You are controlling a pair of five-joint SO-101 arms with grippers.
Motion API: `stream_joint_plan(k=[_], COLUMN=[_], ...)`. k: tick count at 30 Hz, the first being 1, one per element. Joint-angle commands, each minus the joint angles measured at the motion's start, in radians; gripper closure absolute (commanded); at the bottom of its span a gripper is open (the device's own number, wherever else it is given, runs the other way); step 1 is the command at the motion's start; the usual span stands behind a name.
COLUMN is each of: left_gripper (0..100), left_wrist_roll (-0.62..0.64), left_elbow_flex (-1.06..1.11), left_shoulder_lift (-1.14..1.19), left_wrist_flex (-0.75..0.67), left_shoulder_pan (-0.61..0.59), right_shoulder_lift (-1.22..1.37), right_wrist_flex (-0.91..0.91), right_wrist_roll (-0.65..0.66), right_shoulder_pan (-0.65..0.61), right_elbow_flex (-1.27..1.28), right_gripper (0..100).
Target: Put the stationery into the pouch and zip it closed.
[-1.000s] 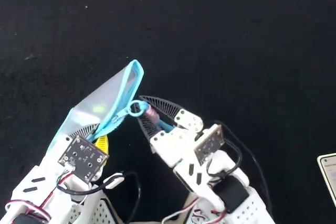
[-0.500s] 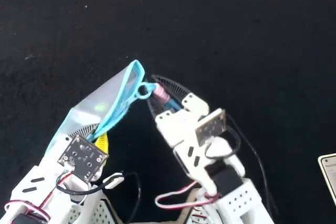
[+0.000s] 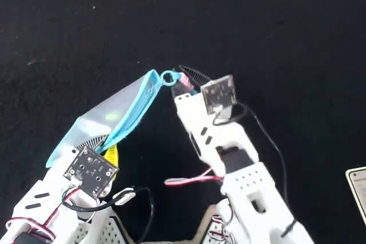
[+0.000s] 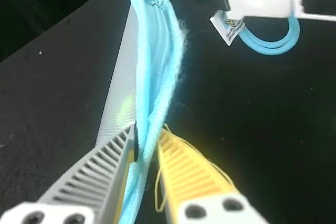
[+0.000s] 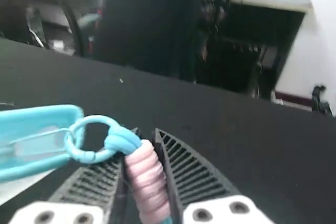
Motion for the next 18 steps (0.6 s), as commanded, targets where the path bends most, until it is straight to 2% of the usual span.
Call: stream_joint_plan(k=[1,18], left_gripper=[97,97], left_wrist_roll=[-0.002,-0.002], left_elbow_flex=[0.005,0.005], left_shoulder_lift=[0.003,0.003], left_wrist_flex=[0.012,0.012], left_shoulder_pan=[0.001,0.001], right_shoulder_lift=[0.125,0.352], right_wrist_flex=[-0.025,-0.025], right_wrist_roll=[0.003,0.003], right_shoulder_pan=[0.074,0.086], right_elbow_flex=[-0.127,-0.231], right_gripper=[98.8,98.8])
